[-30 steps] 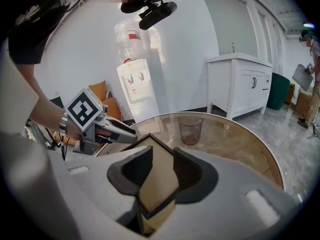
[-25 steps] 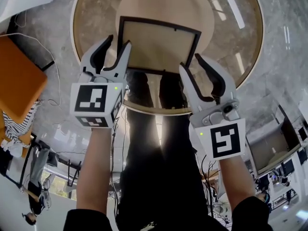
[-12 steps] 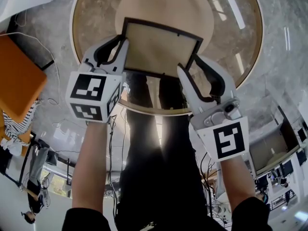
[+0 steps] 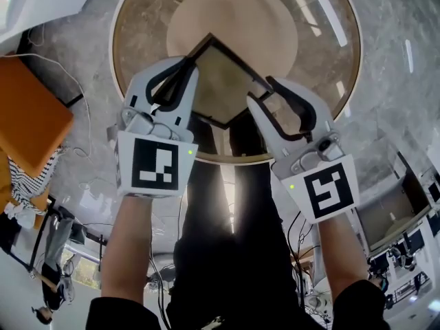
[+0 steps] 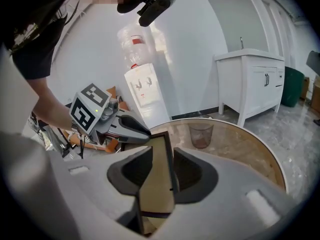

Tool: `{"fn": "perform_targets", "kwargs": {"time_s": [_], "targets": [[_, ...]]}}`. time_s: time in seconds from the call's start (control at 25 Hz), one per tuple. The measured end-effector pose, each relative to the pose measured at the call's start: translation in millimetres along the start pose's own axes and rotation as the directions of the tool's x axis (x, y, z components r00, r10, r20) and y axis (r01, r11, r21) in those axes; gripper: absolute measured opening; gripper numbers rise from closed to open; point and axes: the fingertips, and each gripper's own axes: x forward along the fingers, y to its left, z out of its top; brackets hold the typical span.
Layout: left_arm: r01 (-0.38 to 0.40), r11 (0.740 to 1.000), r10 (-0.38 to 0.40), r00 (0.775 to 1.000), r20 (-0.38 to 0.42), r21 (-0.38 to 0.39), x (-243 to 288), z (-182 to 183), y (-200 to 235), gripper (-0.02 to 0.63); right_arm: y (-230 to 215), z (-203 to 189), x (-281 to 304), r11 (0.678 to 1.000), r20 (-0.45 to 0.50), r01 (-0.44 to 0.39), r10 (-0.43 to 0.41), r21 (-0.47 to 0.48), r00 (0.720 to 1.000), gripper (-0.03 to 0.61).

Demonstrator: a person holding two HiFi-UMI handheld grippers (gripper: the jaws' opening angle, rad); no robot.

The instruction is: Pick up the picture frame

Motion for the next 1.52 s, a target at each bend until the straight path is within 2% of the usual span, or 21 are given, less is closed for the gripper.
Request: {"fn": "perform_targets", "kwargs": {"time_s": [0.04,0.12,0.24,0.36,0.48,0.64,0.76,0.84,1.12,1.36,1.52], "targets": [[0.003,1.0,-0.003,1.0,0.008,0.017,-1.7,4.8,-1.5,0.055,-0.6,0.2,0.8,1.0,-0.008,-0.007,0.007,0.004,1.0,0.13],[0.018,0.997,-0.021,0.999,0.033,0.076,-4.6,16.0,-8.1,0.055,-3.1,-1.1,2.3,1.0,-0.017,-0.018,0.019,0.017,1.0,0.179],[0.045,0.982,-0.059,0.996,0.07,0.183,-10.1,30.3,-26.0,0.055,-4.8,-9.5,4.7,0.999,-0.037,-0.031,0.032,0.019,0.999,0.224],[0.068,0.966,-0.094,0.991,0.095,0.248,-14.4,37.7,-36.2,0.055,-6.7,-15.6,10.7,0.999,-0.047,-0.033,0.035,0.036,0.998,0.255],[0.074,0.951,-0.112,0.988,0.111,0.3,-18.0,40.9,-39.6,0.055,-6.6,-22.1,18.2,0.998,-0.064,-0.045,0.048,0.044,0.997,0.258],[0.112,0.907,-0.175,0.977,0.121,0.405,-14.2,49.9,-60.1,0.055,-11.1,-28.9,18.6,0.989,-0.053,-0.103,0.109,0.105,0.993,0.259],[0.137,0.883,-0.214,0.969,0.125,0.45,-13.9,54.9,-69.6,0.055,-6.8,-33.1,16.2,0.979,-0.062,-0.166,0.173,0.115,0.983,0.255],[0.145,0.88,-0.224,0.966,0.128,0.453,-13.0,55.5,-70.3,0.057,-1.0,-34.7,16.3,0.973,-0.072,-0.199,0.208,0.115,0.975,0.217],[0.13,0.911,-0.195,0.972,0.131,0.391,-4.0,57.4,-63.2,0.06,-0.4,-27.0,7.4,0.958,-0.036,-0.222,0.232,0.184,0.972,0.09],[0.085,0.961,-0.144,0.966,0.215,0.263,-17.7,79.0,-45.2,0.051,5.4,-14.9,1.9,0.931,0.015,-0.229,0.234,0.284,0.972,0.042],[0.052,0.967,-0.105,0.973,0.206,0.249,-37.8,88.1,-46.8,0.045,19.1,-4.8,-15.2,0.947,0.001,-0.222,0.228,0.231,0.974,0.038]]}}
